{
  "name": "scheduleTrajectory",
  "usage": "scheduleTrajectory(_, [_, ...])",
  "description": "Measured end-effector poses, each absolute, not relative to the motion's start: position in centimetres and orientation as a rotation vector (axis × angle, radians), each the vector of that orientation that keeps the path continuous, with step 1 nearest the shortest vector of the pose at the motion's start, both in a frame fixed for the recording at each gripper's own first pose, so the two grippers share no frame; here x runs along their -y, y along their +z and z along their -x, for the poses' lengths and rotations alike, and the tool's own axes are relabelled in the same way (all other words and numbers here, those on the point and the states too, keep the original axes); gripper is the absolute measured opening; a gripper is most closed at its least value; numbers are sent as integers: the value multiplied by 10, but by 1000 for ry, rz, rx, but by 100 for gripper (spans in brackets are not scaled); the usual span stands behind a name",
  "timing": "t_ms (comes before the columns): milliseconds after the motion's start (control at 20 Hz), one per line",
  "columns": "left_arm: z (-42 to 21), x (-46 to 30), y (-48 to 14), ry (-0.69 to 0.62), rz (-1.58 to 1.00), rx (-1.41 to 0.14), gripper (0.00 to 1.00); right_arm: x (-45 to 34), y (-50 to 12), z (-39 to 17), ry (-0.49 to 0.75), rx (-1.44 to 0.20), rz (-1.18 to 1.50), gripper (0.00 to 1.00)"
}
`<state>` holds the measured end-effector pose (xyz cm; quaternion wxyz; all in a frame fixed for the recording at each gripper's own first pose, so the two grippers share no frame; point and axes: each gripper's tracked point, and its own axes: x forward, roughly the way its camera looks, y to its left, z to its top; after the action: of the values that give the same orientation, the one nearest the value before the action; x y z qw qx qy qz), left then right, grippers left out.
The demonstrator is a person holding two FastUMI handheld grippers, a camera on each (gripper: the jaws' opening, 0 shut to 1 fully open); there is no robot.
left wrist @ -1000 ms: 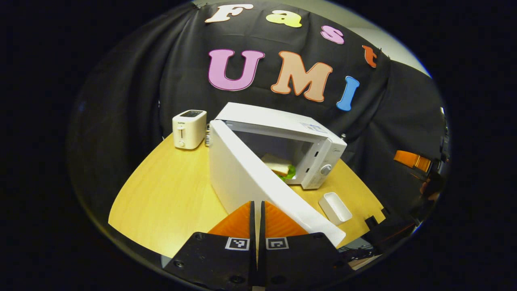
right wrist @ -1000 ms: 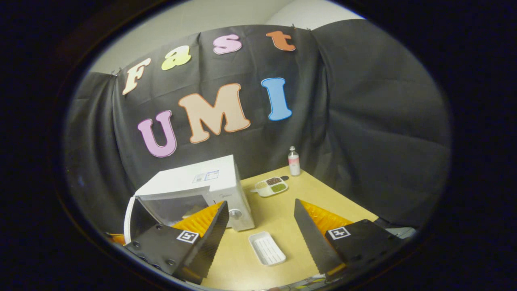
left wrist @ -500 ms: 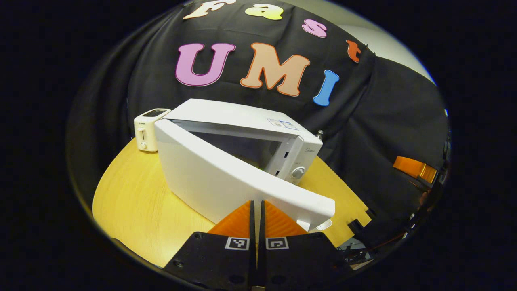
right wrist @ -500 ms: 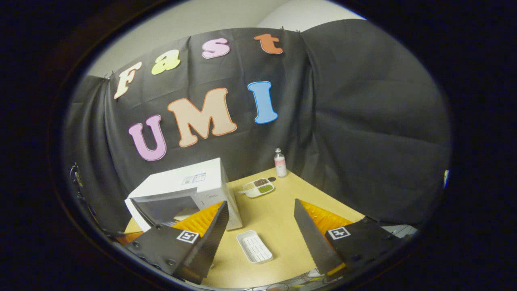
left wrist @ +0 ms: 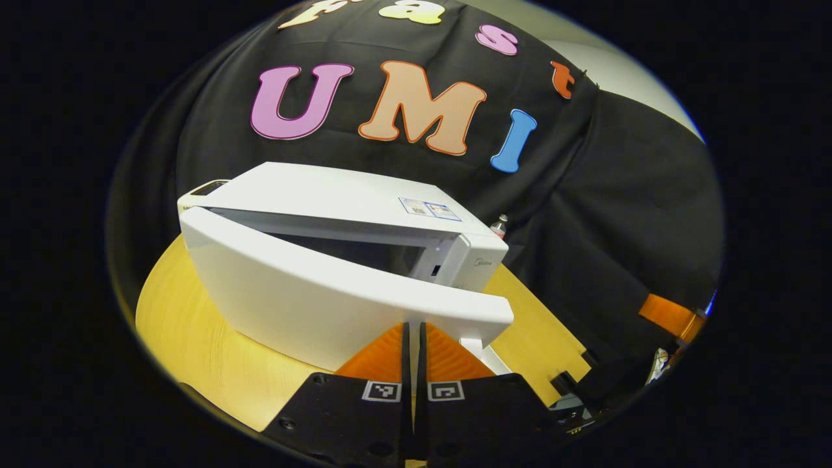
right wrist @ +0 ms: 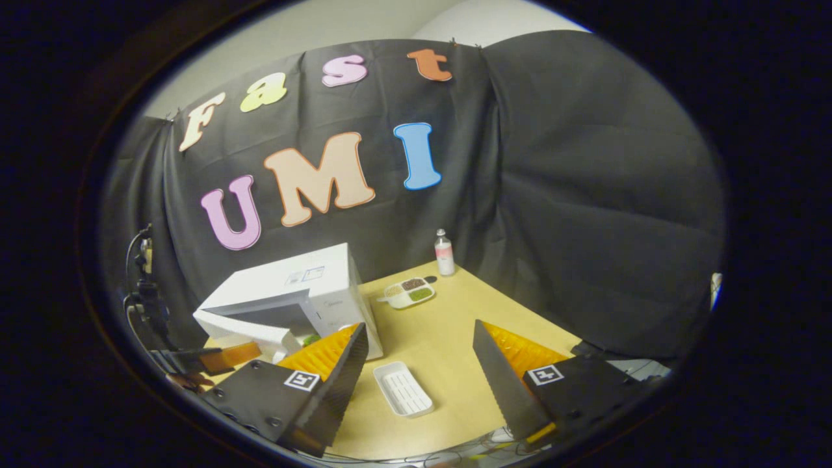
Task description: Open the microwave oven with the left hand, put the food in, and close the microwave oven.
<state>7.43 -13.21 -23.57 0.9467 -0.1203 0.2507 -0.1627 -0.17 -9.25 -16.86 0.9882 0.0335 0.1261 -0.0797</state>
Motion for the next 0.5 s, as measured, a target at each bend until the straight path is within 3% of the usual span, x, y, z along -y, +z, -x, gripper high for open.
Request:
scheduleTrajectory(100, [-89, 139, -236, -325, 248, -503, 1, 94, -173, 0, -160, -266, -49, 99])
scheduleTrajectory(150, [-96, 143, -237, -324, 244, -502, 1, 95, -175, -2, -162, -271, -41, 91])
scheduleTrajectory(200, [-102, 145, -237, -318, 240, -499, 1, 96, -175, -4, -163, -273, -39, 99])
scheduleTrajectory(250, [-107, 147, -239, -313, 238, -498, 1, 96, -177, -7, -164, -275, -39, 91])
scheduleTrajectory(500, [-126, 156, -245, -289, 255, -494, 1, 101, -190, -8, -170, -304, -17, 91])
